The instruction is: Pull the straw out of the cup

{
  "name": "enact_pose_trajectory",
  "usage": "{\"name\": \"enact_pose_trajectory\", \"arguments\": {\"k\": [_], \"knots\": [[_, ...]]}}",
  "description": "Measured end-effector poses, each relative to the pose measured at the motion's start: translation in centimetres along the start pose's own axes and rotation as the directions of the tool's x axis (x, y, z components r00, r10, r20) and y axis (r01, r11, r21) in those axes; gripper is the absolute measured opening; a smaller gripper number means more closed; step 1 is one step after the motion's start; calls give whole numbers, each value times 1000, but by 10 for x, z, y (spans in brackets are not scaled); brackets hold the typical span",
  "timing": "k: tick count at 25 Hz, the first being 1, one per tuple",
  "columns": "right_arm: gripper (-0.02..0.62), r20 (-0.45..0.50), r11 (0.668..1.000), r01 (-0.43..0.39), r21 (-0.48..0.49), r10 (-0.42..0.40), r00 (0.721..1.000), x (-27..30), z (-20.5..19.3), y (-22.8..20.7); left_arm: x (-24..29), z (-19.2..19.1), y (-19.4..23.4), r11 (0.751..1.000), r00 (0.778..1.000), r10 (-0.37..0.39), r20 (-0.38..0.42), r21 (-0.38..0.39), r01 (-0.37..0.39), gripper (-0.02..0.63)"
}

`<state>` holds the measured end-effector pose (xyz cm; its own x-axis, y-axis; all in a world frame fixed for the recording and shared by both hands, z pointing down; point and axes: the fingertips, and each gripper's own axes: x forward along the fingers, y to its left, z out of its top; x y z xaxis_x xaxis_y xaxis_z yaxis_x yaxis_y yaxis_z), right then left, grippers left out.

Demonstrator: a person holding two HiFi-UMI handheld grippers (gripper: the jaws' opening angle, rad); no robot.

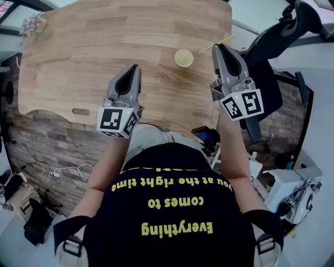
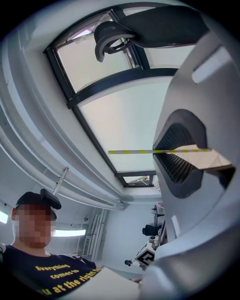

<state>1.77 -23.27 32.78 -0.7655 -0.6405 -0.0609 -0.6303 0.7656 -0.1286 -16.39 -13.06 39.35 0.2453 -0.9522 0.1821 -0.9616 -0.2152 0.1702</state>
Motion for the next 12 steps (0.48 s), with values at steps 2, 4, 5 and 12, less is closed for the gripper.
{"name": "enact_pose_trajectory", "arguments": {"k": [2, 4, 5, 12], "knots": [[31, 0, 1000, 13, -4, -13, 1000, -6, 2, -3, 1, 1, -4, 1000, 1000, -9, 0, 1, 9, 0], [31, 3, 1000, 25, -7, -25, 1000, -13, 4, -6, 2, 0, -8, 1000, 1000, -20, -3, 4, 20, 0], [31, 3, 999, 31, -8, -31, 1000, -17, 5, -8, 2, 0, -9, 1000, 1000, -25, -4, 5, 25, 0], [31, -20, 996, 87, -6, -87, 996, -32, -3, -23, 12, -4, -14, 998, 998, -58, -16, 5, 58, 0]]}}
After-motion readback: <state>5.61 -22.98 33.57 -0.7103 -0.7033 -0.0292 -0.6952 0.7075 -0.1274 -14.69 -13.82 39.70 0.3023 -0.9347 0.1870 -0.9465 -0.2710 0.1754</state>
